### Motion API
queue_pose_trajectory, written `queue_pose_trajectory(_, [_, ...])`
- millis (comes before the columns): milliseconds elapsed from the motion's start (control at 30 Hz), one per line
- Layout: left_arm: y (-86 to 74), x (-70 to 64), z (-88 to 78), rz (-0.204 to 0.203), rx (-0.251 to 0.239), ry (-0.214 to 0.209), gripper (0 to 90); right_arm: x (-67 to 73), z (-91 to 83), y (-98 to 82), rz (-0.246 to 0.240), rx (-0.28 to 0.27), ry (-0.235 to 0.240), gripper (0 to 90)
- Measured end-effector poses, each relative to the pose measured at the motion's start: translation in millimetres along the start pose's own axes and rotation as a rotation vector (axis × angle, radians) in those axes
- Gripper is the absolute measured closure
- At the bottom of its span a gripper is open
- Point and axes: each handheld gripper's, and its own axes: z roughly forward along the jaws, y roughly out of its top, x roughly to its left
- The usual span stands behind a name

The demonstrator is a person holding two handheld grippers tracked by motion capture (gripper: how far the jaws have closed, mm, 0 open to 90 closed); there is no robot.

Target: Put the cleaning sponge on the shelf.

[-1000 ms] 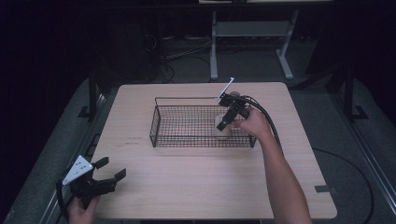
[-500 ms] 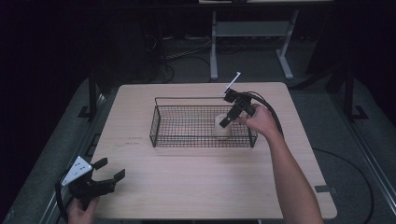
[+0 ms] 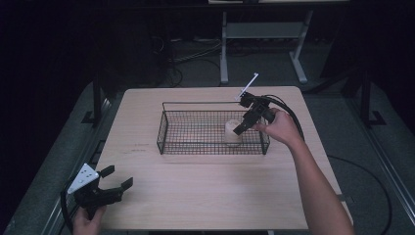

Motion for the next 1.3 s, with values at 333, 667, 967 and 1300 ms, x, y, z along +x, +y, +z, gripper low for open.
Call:
queue_pose_trajectory(333, [0.7,-1.4,-0.5,-0.002,-0.009,-0.006,13.8,16.0,-9.3,-22.1,-0.006,-0.019,0.015,16.9])
queue_pose_trajectory(667, [0.9,-4.0,4.0,0.004,0.004,-0.010,13.8,26.8,-18.5,-38.7,-0.025,-0.042,0.020,17.0])
queue_pose_trajectory(967, [1.8,-4.7,3.9,0.005,0.000,-0.010,13.8,38.1,-23.1,-52.8,-0.034,-0.054,0.012,17.1])
queue_pose_trajectory(1300, [2.5,-6.8,6.2,0.009,0.003,-0.014,13.8,43.3,-25.7,-78.7,-0.015,-0.072,0.017,17.3])
